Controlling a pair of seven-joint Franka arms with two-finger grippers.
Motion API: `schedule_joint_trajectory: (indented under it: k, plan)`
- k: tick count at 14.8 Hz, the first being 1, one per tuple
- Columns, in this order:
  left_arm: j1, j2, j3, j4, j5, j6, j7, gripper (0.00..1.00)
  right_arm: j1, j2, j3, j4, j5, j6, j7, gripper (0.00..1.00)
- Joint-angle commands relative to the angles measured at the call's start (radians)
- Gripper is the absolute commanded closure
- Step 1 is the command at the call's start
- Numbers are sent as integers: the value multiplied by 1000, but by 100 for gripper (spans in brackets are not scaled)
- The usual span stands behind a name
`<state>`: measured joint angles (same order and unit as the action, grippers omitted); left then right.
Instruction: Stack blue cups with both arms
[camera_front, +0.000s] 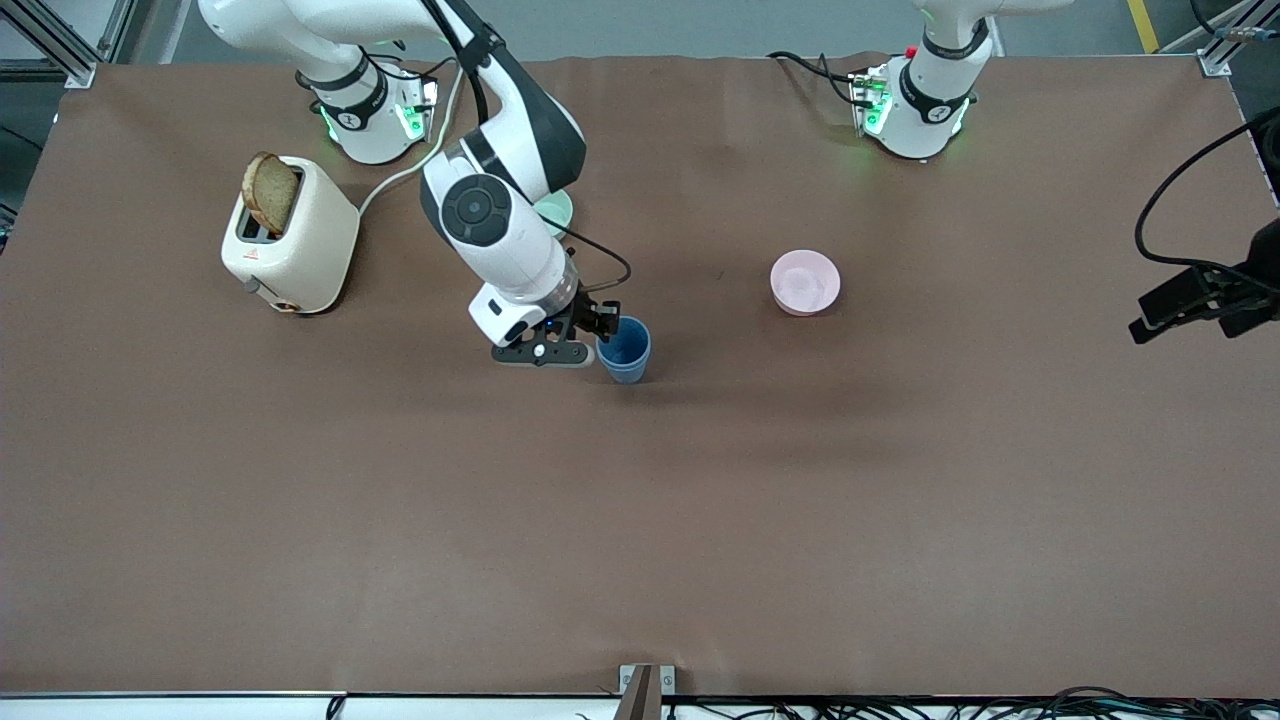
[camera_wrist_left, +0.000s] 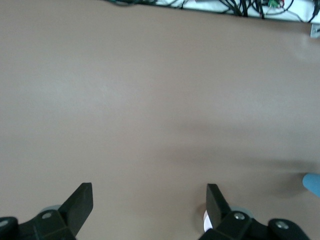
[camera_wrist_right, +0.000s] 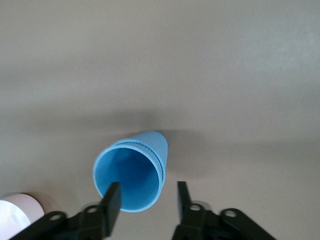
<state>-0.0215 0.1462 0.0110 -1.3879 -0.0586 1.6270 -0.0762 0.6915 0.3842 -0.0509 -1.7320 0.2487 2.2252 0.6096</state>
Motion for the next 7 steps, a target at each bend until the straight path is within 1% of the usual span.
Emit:
schedule_joint_trajectory:
  k: [1, 2, 4, 5, 7]
  plan:
    - [5, -34, -17, -54, 20, 10, 3, 0, -96, -132, 2, -20, 3, -96, -31, 0]
    - [5, -57, -17, -95, 20, 42, -2, 0, -146, -172, 2, -20, 1, -139, -71, 0]
    - [3, -127, -26, -210, 20, 127, -4, 0, -251, -238, 0, -21, 1, -202, -161, 0]
    - [5, -135, -31, -221, 20, 129, -11, 0, -307, -276, 0, -21, -15, -250, -183, 0]
    - [9, -117, -31, -198, 19, 128, -14, 0, -398, -326, 3, -21, -139, -314, -192, 0]
